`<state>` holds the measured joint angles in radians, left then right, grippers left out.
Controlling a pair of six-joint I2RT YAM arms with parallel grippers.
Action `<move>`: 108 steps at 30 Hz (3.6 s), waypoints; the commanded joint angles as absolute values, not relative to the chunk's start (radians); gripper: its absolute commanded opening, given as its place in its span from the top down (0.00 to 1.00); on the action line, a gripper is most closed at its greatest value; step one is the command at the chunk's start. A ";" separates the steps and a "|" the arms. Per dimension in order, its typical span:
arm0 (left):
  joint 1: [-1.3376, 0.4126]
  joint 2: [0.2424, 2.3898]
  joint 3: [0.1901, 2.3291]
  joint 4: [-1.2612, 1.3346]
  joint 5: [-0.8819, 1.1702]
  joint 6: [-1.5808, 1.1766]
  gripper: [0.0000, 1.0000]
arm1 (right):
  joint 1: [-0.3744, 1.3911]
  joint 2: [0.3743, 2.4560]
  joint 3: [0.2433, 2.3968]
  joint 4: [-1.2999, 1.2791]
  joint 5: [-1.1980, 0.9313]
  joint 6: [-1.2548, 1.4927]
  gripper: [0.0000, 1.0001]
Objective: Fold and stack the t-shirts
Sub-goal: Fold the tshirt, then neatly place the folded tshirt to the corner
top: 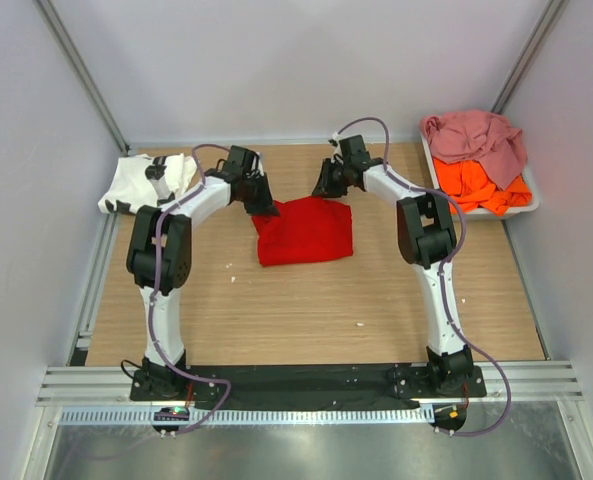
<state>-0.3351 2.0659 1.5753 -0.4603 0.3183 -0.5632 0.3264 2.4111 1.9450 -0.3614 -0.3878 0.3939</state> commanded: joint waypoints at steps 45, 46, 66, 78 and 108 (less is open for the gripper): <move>-0.383 1.522 1.284 -0.486 0.368 -0.514 1.00 | 0.468 1.259 0.951 -0.225 -0.120 0.462 0.99; -0.383 1.534 1.298 -0.489 0.365 -0.511 1.00 | 0.468 1.259 0.960 -0.239 -0.103 0.453 0.99; -0.374 2.158 1.963 -0.744 0.284 -0.429 1.00 | 0.301 1.815 1.390 -0.275 -0.064 0.272 0.86; -0.296 2.266 2.208 -0.913 0.042 -0.465 0.27 | 0.183 1.991 1.614 -0.374 -0.173 0.301 0.26; -0.333 2.057 1.313 -0.087 0.456 -0.571 0.06 | 0.304 1.316 0.891 -0.288 -0.258 0.434 0.24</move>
<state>-0.2955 2.0705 1.3705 -0.0845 0.4313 -0.5541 0.3046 1.3220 0.9066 -0.2966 -0.2649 0.4473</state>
